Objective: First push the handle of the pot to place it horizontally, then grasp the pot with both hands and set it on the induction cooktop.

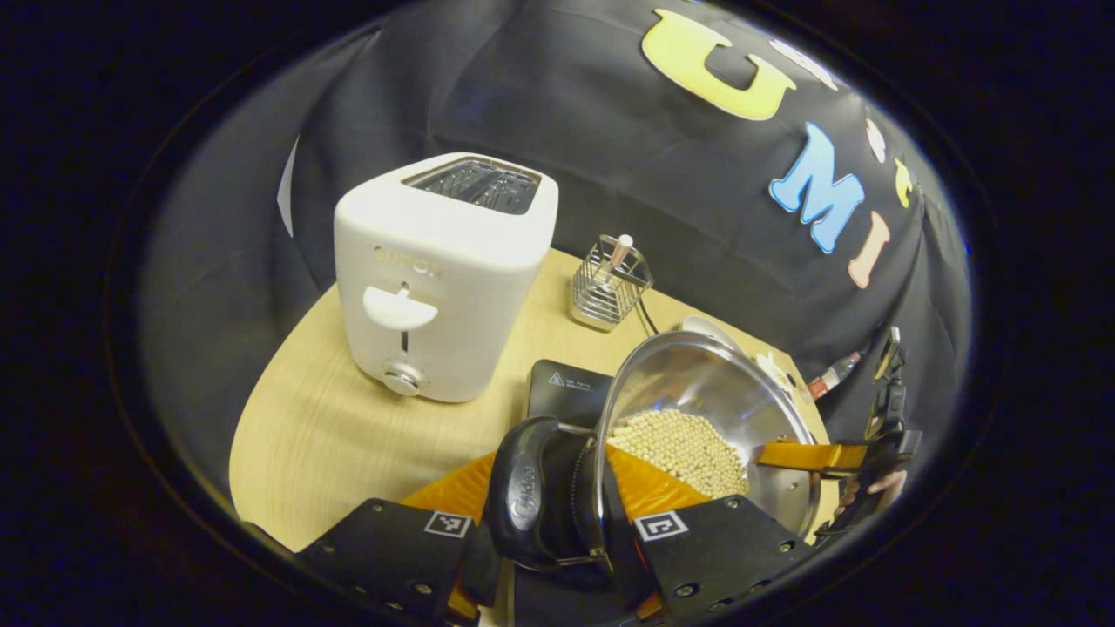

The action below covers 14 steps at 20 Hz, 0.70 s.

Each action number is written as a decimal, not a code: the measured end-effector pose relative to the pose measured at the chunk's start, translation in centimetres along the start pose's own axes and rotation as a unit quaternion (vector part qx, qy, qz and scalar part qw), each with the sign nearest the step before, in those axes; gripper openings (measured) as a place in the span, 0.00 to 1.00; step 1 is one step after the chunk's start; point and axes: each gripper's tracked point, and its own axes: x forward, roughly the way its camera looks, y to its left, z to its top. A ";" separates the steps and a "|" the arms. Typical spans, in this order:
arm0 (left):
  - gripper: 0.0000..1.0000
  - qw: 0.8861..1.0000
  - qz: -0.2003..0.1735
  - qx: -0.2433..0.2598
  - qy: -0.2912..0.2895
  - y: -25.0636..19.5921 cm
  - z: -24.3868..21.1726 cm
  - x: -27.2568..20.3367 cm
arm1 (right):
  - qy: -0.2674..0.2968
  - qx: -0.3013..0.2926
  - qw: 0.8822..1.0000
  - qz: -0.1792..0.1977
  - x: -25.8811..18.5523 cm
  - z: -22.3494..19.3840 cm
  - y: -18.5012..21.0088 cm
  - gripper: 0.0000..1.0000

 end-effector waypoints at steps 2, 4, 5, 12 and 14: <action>0.60 1.000 0.015 0.002 -0.005 0.3 0.1 -0.3 | -0.003 -0.001 1.000 0.001 -0.6 0.6 -0.1 0.61; 0.60 0.999 0.044 0.007 -0.011 1.2 0.5 -1.0 | -0.010 -0.010 1.000 0.005 -1.5 1.2 -0.1 0.77; 0.69 0.999 0.051 0.006 -0.015 1.3 0.5 -1.3 | -0.011 -0.017 1.000 0.004 -2.0 1.1 -0.3 0.92; 0.87 0.992 0.094 0.023 -0.076 -0.3 3.3 -8.1 | -0.051 -0.062 0.997 -0.007 -8.1 2.9 -1.8 0.98; 0.87 0.988 0.110 0.034 -0.103 -1.4 4.4 -10.4 | -0.074 -0.073 0.995 -0.012 -10.5 4.3 -2.4 0.98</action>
